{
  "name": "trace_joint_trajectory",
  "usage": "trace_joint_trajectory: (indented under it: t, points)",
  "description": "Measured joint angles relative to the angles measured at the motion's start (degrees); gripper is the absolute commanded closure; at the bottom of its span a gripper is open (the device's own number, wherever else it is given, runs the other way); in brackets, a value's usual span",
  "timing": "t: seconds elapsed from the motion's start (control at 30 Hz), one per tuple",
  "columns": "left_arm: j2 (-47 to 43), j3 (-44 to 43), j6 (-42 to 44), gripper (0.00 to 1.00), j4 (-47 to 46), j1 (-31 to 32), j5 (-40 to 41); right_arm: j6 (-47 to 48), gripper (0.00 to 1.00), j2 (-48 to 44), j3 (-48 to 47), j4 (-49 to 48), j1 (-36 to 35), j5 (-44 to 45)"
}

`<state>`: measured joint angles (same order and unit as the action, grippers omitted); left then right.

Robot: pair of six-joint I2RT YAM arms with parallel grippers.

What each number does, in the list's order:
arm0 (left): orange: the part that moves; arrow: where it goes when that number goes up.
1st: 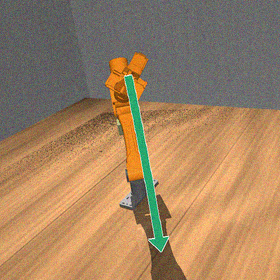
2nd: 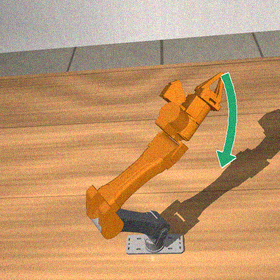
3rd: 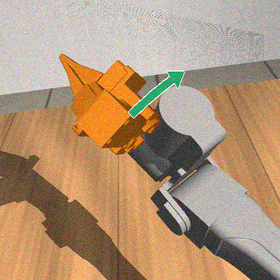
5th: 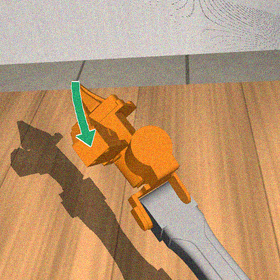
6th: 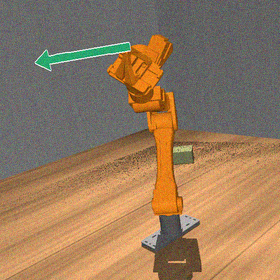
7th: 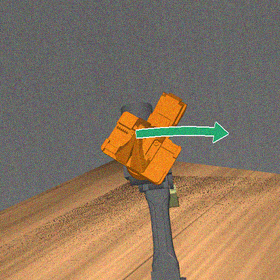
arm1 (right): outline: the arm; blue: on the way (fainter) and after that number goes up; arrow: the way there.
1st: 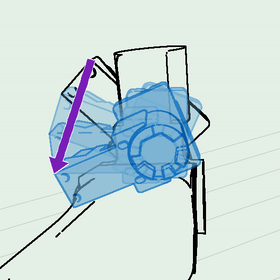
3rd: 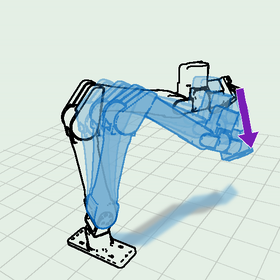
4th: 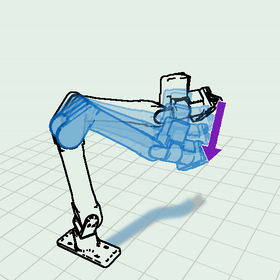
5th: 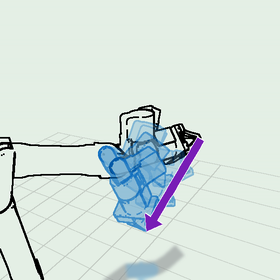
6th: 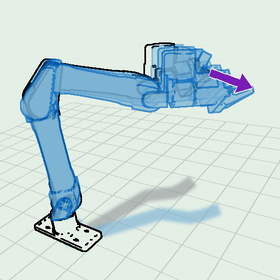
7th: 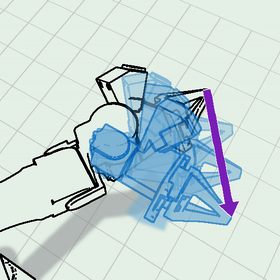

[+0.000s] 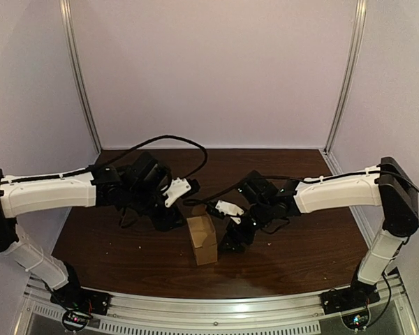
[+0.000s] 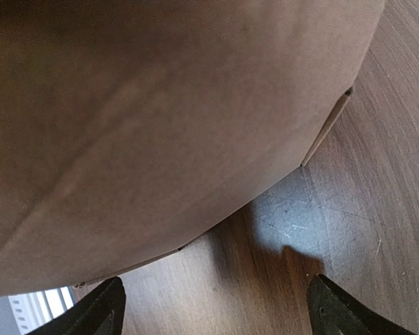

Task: Fold the paper box

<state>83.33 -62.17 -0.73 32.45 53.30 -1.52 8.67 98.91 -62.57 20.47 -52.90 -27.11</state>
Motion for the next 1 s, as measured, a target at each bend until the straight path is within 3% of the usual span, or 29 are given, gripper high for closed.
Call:
trace_joint_trajectory:
  t: [0.23, 0.5, 0.67, 0.8, 1.0]
  points:
    - [-5.49, 2.34, -1.79, 0.50, -0.52, 0.00, 3.17, -2.89, 0.08, 0.37, -0.31, -2.14, 0.96, 0.13]
    - [-5.99, 2.86, -2.73, 0.50, -1.46, 0.00, 4.26, -4.09, 0.09, 2.62, -3.56, -2.43, 6.75, 0.09]
    - [-5.99, 5.44, -3.72, 0.50, -3.87, 0.00, 4.09, -2.91, 0.01, -0.17, 1.97, -4.22, 6.32, -3.61]
    - [-5.99, 7.78, -4.87, 0.50, -4.20, 0.00, 4.66, -3.56, 0.00, -4.55, 7.72, -7.28, 4.76, -8.24]
    - [-7.72, 9.92, -6.71, 0.49, -5.27, 0.00, 9.25, -7.23, 0.00, -3.28, 10.82, -17.40, 2.25, -12.74]
